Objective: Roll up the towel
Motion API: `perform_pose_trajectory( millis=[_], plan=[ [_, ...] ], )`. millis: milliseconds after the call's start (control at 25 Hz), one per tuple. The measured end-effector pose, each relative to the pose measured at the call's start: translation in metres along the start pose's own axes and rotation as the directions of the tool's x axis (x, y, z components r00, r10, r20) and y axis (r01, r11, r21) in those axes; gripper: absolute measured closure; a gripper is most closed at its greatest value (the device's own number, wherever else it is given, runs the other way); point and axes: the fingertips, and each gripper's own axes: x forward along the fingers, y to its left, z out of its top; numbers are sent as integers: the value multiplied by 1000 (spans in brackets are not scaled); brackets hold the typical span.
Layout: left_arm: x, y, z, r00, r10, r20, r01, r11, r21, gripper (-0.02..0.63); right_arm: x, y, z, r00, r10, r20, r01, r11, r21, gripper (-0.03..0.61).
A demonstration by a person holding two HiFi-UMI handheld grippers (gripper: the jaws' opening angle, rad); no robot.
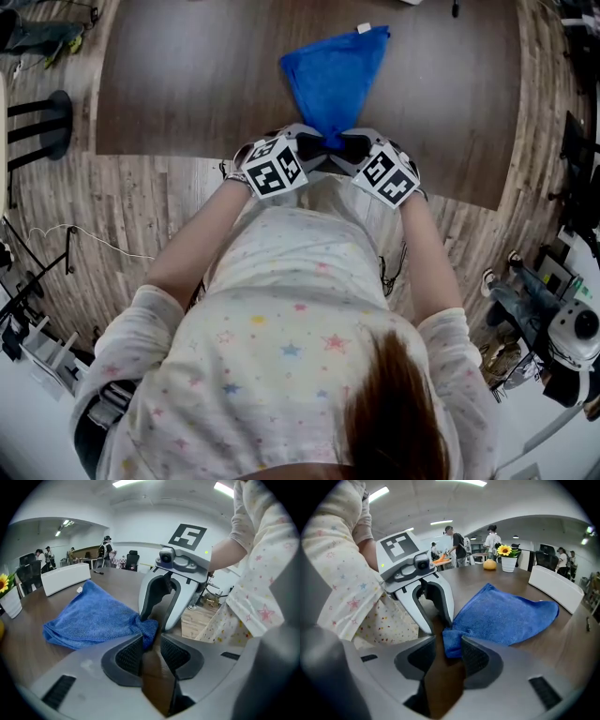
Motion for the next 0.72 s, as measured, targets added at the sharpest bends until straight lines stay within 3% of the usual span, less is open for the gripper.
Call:
perform_pose_trajectory(
  millis=[160,440,600,720],
  plan=[
    [-6,4,5,1000,15,10,-16,998,54,497,3,-1,-5,999,-27,-43,24,997,-80,416],
    [10,5,8,998,28,-52,-14,969,247,453,8,-12,-9,984,-134,-117,105,969,-223,466],
    [2,9,16,999,32,-26,-24,965,262,453,8,-12,-5,984,-135,-113,110,972,-206,494],
    [7,8,10,997,36,-64,-15,951,308,453,7,-8,-7,989,-105,-107,84,979,-186,515]
  ],
)
